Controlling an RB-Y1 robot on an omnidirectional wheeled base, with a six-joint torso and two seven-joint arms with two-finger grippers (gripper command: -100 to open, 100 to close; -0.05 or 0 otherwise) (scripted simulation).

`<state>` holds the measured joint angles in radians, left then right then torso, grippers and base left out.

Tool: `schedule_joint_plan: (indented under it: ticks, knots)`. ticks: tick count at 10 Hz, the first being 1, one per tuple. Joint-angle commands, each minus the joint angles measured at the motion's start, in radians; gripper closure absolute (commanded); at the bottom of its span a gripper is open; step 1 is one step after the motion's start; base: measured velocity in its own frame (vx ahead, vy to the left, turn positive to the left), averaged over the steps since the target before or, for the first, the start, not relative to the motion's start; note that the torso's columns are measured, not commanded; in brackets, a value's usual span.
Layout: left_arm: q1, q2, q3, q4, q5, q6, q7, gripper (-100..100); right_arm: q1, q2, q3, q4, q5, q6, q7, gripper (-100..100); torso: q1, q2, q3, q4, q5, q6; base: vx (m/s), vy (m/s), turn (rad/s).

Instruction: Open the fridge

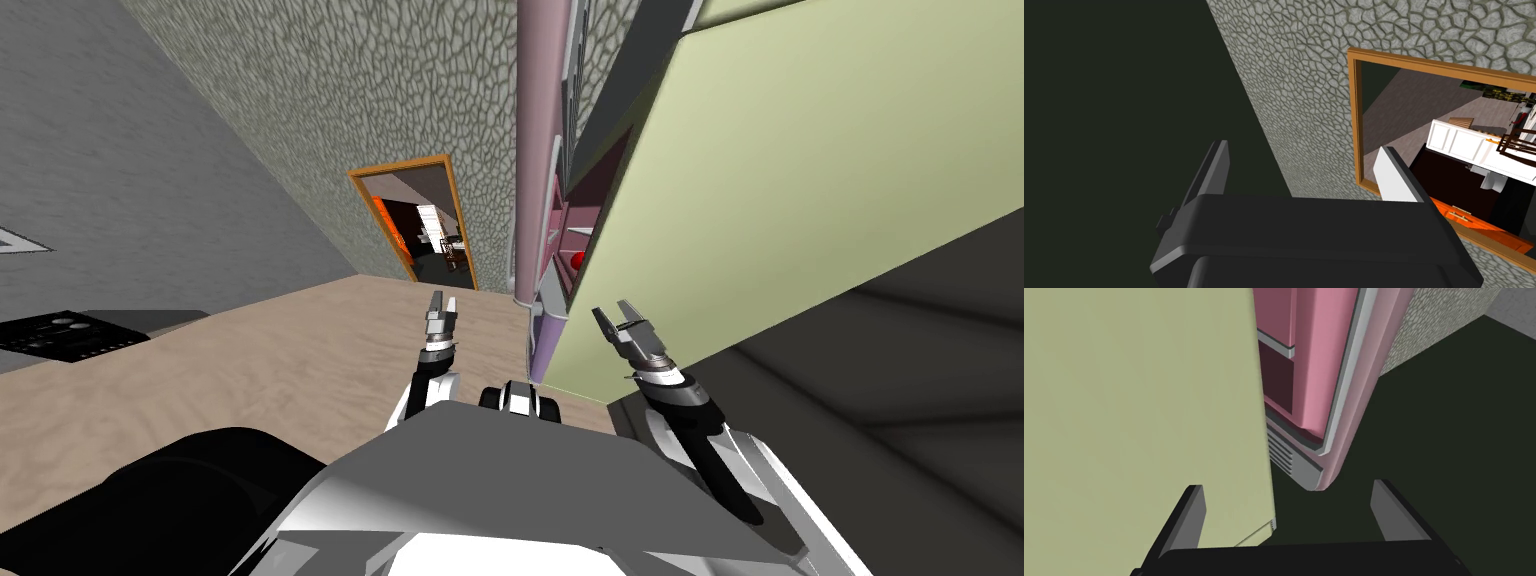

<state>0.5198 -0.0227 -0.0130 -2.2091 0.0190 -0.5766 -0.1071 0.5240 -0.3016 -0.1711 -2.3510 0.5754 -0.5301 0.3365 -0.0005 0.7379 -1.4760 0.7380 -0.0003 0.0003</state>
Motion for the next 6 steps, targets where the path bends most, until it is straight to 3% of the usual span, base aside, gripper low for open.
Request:
schedule_joint_plan:
  ticks: [1, 6]
  knots:
    - [0.0, 0.0, 0.0, 0.0, 0.0, 0.0, 0.0, 0, 0.004, -0.022, -0.019, 0.003, 0.068, 0.017, 0.056, -100, 0.004, 0.0, 0.0, 0.0, 0.001, 0.0, 0.046, 0.127, -0.033]
    - [0.0, 0.0, 0.0, 0.0, 0.0, 0.0, 0.0, 0, 0.012, -0.066, -0.061, 0.019, 0.192, 0.044, 0.163, -100, 0.004, -0.002, -0.001, 0.0, 0.001, 0.0, 0.046, 0.123, -0.077]
